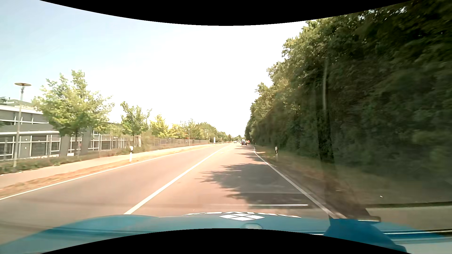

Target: Follow the waypoints while adhering to traffic rules and regulations

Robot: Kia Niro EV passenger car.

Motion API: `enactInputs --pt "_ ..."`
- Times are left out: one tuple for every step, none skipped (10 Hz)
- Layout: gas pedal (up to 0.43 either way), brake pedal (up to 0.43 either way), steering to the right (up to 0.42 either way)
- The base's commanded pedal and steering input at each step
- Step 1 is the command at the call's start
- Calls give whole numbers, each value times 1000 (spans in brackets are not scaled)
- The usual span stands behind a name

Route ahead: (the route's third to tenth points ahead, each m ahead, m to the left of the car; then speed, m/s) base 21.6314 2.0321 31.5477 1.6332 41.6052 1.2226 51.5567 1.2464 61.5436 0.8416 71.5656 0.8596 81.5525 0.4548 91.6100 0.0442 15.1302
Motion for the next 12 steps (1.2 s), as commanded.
enactInputs --pt "169 0 8" --pt "169 0 11" --pt "169 0 14" --pt "169 0 16" --pt "169 0 16" --pt "169 0 16" --pt "169 0 16" --pt "169 0 16" --pt "169 0 16" --pt "169 0 15" --pt "169 0 14" --pt "169 0 12"
